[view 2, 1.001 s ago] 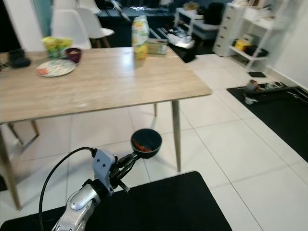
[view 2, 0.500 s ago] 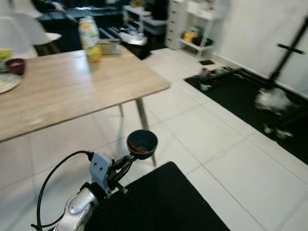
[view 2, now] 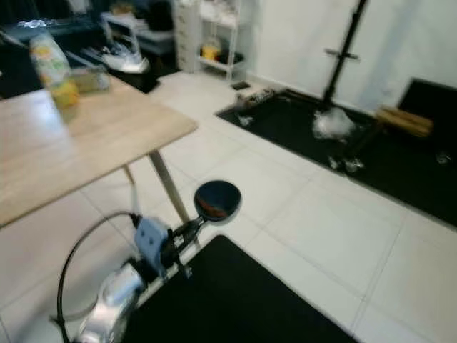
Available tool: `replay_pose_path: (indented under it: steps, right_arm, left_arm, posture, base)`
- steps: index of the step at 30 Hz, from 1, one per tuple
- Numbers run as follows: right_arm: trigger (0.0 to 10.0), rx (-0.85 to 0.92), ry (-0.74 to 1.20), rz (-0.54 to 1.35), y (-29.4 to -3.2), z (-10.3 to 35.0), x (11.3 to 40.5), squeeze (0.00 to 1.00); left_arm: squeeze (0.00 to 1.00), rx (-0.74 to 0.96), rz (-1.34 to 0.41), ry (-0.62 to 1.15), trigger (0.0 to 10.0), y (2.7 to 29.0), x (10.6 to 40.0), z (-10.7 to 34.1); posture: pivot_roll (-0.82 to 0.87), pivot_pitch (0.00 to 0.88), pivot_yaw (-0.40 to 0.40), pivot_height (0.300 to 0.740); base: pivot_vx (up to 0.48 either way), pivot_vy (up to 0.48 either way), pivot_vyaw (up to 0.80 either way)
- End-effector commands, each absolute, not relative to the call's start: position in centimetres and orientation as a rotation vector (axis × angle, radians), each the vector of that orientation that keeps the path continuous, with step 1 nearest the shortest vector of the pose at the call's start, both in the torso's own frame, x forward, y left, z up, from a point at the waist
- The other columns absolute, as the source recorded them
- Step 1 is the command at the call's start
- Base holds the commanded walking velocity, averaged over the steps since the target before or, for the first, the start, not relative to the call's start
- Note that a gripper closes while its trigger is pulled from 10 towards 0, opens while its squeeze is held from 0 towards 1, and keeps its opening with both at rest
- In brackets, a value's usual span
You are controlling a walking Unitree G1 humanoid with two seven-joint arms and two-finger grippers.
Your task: Restocking fridge
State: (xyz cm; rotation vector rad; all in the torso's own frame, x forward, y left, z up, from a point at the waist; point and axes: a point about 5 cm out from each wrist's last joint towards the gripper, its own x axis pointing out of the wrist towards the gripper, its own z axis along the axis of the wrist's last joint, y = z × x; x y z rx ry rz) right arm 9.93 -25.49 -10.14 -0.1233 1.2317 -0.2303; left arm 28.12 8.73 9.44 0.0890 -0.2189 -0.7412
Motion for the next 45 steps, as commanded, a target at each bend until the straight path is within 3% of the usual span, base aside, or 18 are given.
replay_pose_path:
  steps: [1,6,18,40,45]
  right_arm:
    - [10.0,-0.145,1.211,-0.226,-25.8,-9.8,10.8,0.0]
    - [10.0,-0.116,1.194,-0.263,-25.9,-9.7,11.3,0.0]
    - [10.0,-0.071,1.221,-0.204,-23.0,-10.6,10.6,0.0]
    - [10.0,-0.07,1.198,-0.217,-23.4,-10.4,10.9,0.0]
    - [10.0,-0.088,1.2,-0.193,-23.1,-10.5,10.8,0.0]
  left_arm:
    - [0.0,0.088,-0.765,-0.269,10.0,8.4,28.5,10.8]
    - [0.0,0.072,-0.805,-0.271,10.0,7.3,28.7,10.8]
    - [0.0,0.055,-0.862,-0.269,10.0,5.9,28.8,11.2]
    - [0.0,0.026,-0.858,-0.221,10.0,5.8,28.8,10.5]
    - [0.0,0.026,-0.847,-0.218,10.0,6.3,29.1,10.7]
  posture:
    - [0.02,0.0,0.008,0.74]
    - [0.01,0.0,0.034,0.74]
    - [0.02,0.0,0.026,0.74]
    - [0.02,0.0,0.028,0.74]
    - [0.02,0.0,0.029,0.74]
  base:
    - [0.0,0.0,-0.78]
    - [0.0,0.0,-0.78]
    - [0.0,0.0,-0.78]
    - [0.0,0.0,-0.78]
    - [0.0,0.0,0.0]
